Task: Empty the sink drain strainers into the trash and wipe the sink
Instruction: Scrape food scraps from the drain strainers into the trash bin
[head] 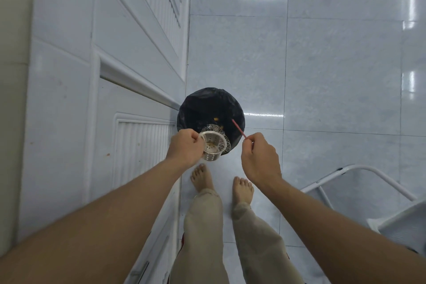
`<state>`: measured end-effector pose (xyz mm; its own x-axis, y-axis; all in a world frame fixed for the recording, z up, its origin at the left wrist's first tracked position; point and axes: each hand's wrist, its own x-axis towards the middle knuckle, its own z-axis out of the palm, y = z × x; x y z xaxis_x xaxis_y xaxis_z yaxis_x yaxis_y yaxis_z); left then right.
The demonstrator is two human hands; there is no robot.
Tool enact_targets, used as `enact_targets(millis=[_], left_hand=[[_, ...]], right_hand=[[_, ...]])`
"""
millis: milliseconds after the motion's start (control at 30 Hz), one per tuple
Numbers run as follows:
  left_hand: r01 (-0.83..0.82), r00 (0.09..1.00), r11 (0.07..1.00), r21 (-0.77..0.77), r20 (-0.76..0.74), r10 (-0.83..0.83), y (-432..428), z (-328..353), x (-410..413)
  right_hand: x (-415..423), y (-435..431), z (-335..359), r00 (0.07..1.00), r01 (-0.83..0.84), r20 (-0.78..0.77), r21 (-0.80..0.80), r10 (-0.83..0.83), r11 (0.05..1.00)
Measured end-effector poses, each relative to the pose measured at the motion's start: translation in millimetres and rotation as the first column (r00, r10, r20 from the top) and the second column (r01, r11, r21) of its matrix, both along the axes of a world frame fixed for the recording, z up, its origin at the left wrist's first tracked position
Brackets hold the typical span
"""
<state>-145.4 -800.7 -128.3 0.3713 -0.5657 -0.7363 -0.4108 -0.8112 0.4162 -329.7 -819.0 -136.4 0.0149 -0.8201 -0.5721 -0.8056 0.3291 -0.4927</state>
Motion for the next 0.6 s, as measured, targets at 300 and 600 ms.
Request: enact_targets(millis=[300,600], left_hand=[[-0.008,1.000,0.991,-0.135,0.028,0.012,-11.3,52.9,-0.3],[-0.231,0.972,0.923,-0.308,-0.124,0.201,-30.9,178.1,10.0]], right_hand=[[14.3,-28.1,53.0,0.971,-0.007,0.238,0.065,-0.009,0.998],[33.6,-75.2,172.5,0.942,-0.088,0.309,-0.159,0.134,0.983]])
